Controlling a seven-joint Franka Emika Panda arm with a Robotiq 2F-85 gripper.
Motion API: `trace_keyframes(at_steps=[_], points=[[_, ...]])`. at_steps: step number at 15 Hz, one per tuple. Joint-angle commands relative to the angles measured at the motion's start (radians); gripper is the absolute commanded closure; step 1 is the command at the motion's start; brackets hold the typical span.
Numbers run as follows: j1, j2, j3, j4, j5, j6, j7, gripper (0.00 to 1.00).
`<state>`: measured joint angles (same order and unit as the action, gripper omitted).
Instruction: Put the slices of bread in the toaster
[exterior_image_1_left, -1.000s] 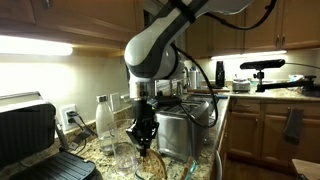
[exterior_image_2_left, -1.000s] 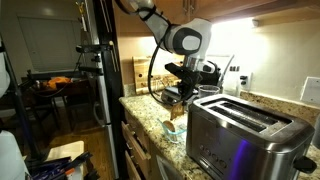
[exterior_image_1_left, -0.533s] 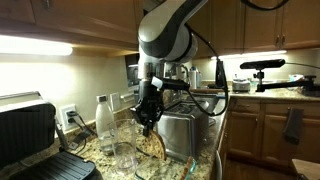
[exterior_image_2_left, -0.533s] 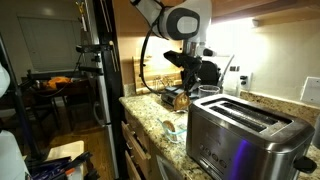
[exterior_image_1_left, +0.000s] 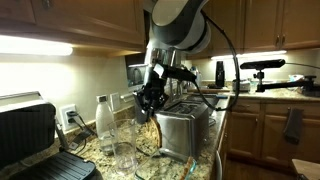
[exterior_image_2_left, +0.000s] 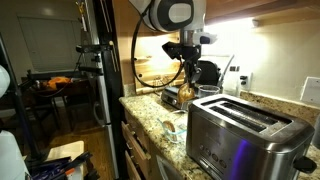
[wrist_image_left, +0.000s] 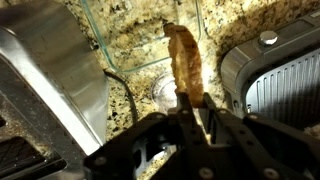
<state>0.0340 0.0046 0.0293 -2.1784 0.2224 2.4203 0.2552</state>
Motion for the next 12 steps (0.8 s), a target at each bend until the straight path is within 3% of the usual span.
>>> trace_keyframes(at_steps=[1, 12], points=[[-0.007, -0.087, -0.005, -0.091, -0.017, 0.057, 0.072, 0.96], [-0.066, -0.203, -0.011, -0.161, -0.064, 0.132, 0.182, 0.96]])
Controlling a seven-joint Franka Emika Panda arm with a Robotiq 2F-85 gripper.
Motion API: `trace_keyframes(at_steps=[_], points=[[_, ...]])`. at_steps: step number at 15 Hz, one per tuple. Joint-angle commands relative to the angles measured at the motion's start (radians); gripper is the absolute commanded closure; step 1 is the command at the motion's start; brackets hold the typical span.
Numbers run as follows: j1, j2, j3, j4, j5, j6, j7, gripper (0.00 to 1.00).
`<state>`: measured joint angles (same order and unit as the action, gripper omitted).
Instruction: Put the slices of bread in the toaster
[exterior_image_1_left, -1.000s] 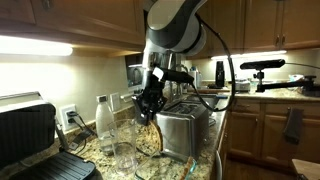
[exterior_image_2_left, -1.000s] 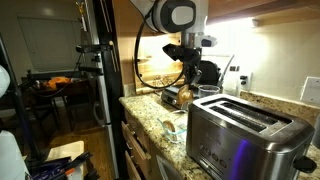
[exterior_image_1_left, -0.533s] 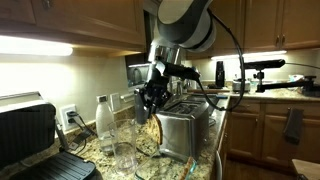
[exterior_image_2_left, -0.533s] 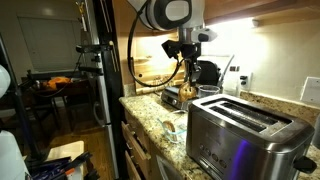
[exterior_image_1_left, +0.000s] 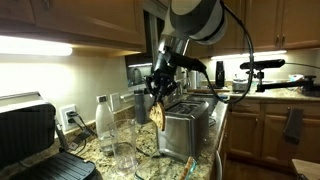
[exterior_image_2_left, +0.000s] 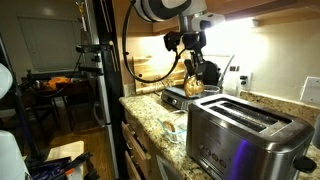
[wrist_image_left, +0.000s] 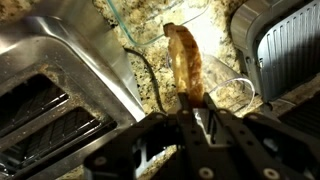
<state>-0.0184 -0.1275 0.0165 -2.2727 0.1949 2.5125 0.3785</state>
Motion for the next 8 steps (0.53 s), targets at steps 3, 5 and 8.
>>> trace_keyframes(at_steps=[3, 5, 8], points=[[-0.032, -0.083, 0.004, -0.073, -0.054, 0.059, 0.094, 0.96], [-0.044, -0.085, 0.004, -0.078, -0.069, 0.082, 0.118, 0.96], [-0.058, -0.08, 0.0, -0.081, -0.07, 0.117, 0.151, 0.96]])
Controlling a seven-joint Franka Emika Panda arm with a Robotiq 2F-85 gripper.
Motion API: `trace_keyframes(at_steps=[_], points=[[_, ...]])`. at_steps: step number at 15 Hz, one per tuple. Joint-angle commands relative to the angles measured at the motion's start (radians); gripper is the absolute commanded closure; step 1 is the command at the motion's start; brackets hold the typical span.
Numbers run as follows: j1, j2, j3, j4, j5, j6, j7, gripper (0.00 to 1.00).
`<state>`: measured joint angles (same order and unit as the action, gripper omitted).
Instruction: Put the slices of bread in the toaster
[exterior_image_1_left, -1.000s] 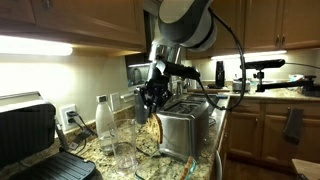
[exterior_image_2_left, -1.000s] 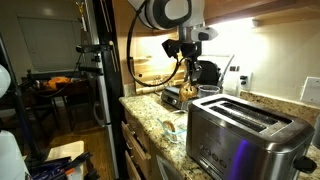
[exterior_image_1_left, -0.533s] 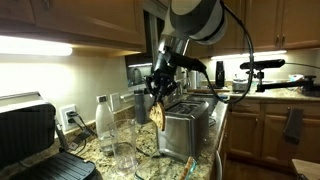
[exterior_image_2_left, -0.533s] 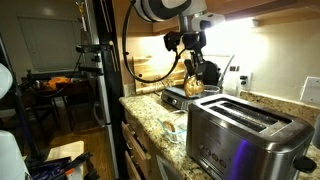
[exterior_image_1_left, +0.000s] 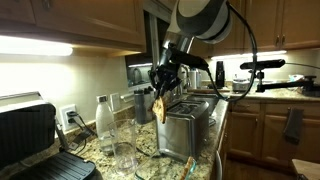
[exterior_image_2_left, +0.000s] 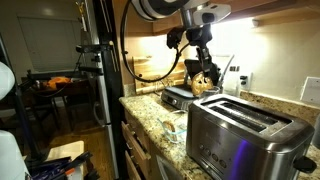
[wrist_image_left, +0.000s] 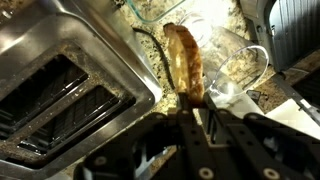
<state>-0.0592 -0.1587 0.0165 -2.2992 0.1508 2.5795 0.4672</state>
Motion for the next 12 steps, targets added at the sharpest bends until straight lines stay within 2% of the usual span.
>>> trace_keyframes(at_steps=[1, 12], points=[[-0.021, -0.047, -0.004, -0.055, -0.011, 0.063, 0.07, 0.96], [-0.091, -0.111, -0.023, -0.041, -0.025, 0.068, 0.179, 0.96]])
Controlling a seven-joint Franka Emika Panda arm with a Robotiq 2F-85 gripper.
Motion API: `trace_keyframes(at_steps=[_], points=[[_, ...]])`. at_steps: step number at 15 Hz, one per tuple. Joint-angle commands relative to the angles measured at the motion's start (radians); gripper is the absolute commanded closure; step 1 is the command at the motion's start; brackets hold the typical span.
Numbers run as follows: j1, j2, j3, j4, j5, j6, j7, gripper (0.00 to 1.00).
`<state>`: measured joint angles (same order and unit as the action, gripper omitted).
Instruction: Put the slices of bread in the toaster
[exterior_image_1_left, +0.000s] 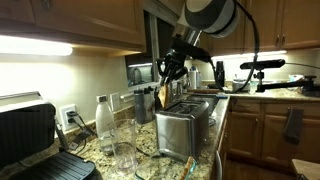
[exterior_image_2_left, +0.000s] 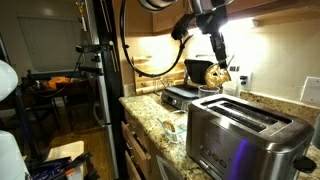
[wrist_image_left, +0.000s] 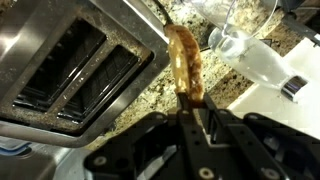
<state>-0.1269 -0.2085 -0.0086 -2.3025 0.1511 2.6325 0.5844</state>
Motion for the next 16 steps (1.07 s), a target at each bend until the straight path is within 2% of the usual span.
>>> trace_keyframes(at_steps=[1, 6, 16], points=[[-0.033, -0.065, 0.003, -0.042, -0.029, 0.021, 0.077, 0.96], [-0.085, -0.071, 0.006, -0.07, -0.07, 0.039, 0.165, 0.96], [-0.158, -0.084, 0.026, -0.122, -0.312, 0.039, 0.486, 0.96]])
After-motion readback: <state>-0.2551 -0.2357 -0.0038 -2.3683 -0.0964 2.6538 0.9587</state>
